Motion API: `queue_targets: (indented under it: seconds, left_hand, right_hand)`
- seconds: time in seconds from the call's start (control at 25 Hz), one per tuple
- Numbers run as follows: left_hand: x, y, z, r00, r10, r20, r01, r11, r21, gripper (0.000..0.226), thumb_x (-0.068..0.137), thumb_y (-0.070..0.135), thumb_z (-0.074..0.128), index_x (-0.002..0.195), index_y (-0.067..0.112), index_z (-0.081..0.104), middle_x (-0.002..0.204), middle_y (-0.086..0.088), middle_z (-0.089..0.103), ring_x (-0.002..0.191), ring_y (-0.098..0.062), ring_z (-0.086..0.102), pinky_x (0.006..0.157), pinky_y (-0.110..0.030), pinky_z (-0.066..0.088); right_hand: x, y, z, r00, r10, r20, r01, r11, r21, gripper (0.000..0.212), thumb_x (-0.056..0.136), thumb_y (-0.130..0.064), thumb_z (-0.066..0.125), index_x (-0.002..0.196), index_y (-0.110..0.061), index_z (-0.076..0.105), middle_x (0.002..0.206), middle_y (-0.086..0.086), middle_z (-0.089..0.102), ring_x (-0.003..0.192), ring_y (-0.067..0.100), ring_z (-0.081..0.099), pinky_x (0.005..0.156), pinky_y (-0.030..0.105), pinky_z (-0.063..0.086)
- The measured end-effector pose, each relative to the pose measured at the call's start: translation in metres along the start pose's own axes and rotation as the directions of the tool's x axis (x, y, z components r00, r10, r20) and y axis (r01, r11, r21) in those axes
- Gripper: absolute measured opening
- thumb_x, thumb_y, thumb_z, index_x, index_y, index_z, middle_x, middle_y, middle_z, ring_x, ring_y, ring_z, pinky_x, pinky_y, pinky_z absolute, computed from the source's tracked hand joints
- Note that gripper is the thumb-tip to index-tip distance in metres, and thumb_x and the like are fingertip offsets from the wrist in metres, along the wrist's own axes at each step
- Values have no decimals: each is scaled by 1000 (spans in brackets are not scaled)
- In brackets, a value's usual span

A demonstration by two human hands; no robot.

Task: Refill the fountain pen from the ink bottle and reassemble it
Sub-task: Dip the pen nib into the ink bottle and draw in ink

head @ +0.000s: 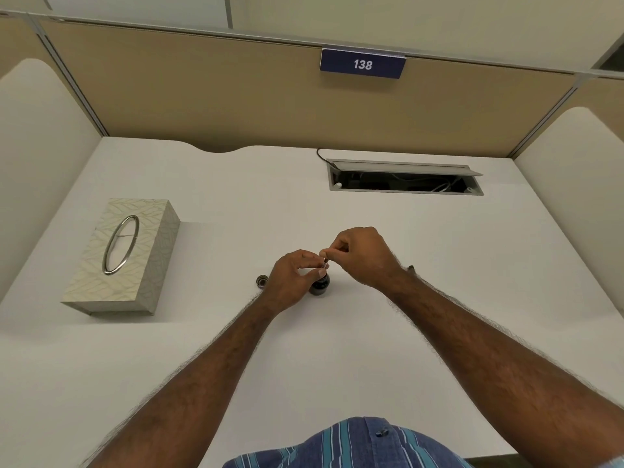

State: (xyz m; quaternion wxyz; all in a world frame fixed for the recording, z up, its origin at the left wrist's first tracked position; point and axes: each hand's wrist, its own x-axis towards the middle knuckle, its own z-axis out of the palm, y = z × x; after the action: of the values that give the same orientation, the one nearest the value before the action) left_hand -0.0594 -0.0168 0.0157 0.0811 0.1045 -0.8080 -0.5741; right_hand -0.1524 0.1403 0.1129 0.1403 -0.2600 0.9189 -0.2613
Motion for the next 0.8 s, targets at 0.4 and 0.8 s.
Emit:
queue_targets:
  seconds: [0.4,0.8]
  left_hand:
    - [1,-5,2,999,34,-11,-34,999,14,11,87,15,79,97,19,84,101,13,76,100,6,67,88,-8,46]
    - [3,-5,3,999,27,-20,-26,999,35,13,87,16,80,100,18,84,104,9,78,101,8,66,88,-5,43]
  right_hand:
    - [-4,-1,-7,997,-72,18,72,997,43,9,92,-26,76,94,-22,84,92,-7,80,87,10,71,80,31,59]
    - [0,-1,-1,1000,17,-13,-17,1000,3,27,91,-45,79,78,-23,73,70,-13,66,66,5,58,59,22,40]
